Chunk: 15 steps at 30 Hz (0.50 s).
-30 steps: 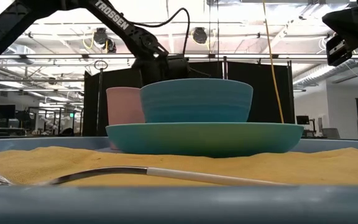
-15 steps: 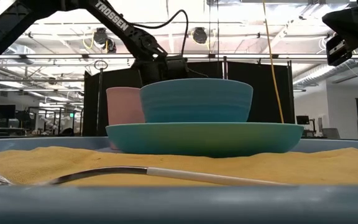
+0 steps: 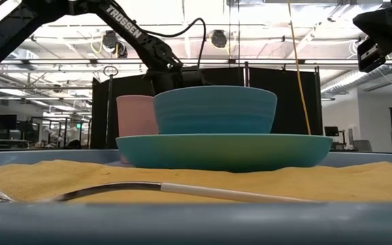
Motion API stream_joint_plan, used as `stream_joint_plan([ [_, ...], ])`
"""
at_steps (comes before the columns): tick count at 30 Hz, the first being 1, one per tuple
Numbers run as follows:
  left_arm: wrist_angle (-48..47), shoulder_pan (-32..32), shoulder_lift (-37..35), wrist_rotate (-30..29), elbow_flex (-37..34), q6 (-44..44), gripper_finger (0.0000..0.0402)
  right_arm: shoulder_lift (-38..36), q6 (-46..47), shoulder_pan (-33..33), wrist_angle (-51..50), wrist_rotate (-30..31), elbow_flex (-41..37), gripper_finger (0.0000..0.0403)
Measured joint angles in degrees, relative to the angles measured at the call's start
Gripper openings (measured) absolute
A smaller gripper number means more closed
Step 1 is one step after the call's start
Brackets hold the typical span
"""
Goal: Set up tray
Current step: Put the orange spoon on the yellow table napkin to the top of the orange fork
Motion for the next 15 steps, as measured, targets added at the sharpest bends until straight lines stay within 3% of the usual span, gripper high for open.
stream_joint_plan([
  [8, -0.01, 0.0, 0.0, -0.52, 0.0, 0.85, 0.014, 0.0, 0.0, 0.02, -0.04, 0.01, 0.0, 0.0],
  [12, 0.02, 0.22, 0.0, -0.74, 0.0, 0.38, 0.0096, 0.0, 0.0, 0.0, -0.04, 0.01, 0.01, 0.0],
  [15, 0.52, 0.26, 0.72, 2.43, 0.02, 0.56, 0.0052, 0.0, 0.0, 0.02, -0.04, -0.01, 0.02, 0.0],
])
